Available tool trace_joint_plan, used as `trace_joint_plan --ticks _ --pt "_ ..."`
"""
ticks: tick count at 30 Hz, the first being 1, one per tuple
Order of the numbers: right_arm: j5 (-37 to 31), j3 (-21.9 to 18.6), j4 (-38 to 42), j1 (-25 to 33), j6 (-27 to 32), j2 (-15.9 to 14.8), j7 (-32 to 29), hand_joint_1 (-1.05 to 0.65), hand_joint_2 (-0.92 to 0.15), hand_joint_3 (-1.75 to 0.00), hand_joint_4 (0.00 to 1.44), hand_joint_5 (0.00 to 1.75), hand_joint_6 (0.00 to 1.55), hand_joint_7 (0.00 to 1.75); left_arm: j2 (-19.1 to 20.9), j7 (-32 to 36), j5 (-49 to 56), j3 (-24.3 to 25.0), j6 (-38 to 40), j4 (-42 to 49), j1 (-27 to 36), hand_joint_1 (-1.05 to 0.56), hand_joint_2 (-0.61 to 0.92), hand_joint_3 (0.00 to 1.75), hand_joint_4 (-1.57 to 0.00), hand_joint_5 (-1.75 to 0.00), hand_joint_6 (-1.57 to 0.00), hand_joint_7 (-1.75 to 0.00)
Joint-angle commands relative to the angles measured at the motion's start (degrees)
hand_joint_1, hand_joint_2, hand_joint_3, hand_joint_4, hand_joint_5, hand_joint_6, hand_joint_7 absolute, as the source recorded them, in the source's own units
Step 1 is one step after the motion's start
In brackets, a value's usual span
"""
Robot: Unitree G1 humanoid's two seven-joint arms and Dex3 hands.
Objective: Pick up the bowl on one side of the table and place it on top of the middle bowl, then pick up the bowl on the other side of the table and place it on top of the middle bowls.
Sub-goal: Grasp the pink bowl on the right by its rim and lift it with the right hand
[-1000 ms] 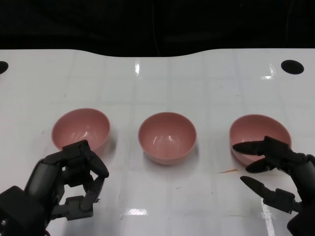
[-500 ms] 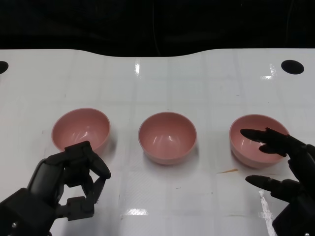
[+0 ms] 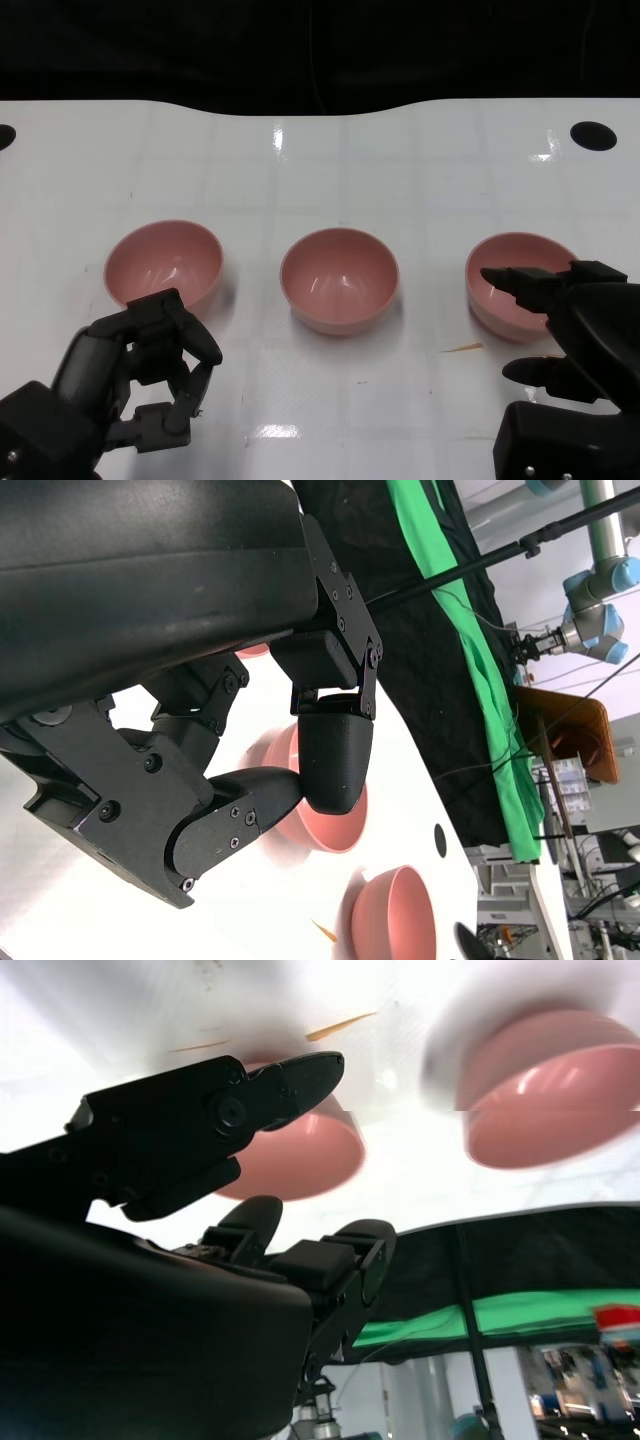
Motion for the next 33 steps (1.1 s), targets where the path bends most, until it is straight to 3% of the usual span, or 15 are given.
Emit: trace_joint_plan --ticks 1,12,32,33 --pt "-3.21 1.53 2.52 -1.90 0.86 -1.56 -0.88 -0.53 -0.82 0.00 0.31 0.48 0.45 0.03 0.48 -1.02 -1.78 0.40 0.67 -0.33 0.18 -0.19 0.44 1.24 -0.86 -1.75 -0.81 -1.50" --pt "-9.13 5.99 14.67 -8.10 2.74 -1.47 -6.04 -0.57 -0.84 0.00 0.38 0.34 0.49 0.02 0.04 -0.62 -2.35 0.35 2.70 -2.79 1.21 -0.13 0.43 1.23 -0.82 -1.75 -0.81 -1.48" --pt "-6.93 12.08 31.60 -16.42 3.34 0.11 -12.44 -0.53 -0.86 -0.01 0.53 0.21 0.54 0.01 0.25 -0.16 -1.16 0.35 4.01 -4.80 2.08 -0.12 0.43 1.26 -0.84 -1.75 -0.81 -1.51" --pt "-6.84 12.52 32.27 -16.74 3.41 0.19 -12.30 -0.51 -0.88 -0.01 0.64 0.20 0.59 0.02 0.15 -0.03 -1.27 0.31 4.88 -5.61 2.37 -0.11 0.44 1.26 -0.84 -1.74 -0.82 -1.49"
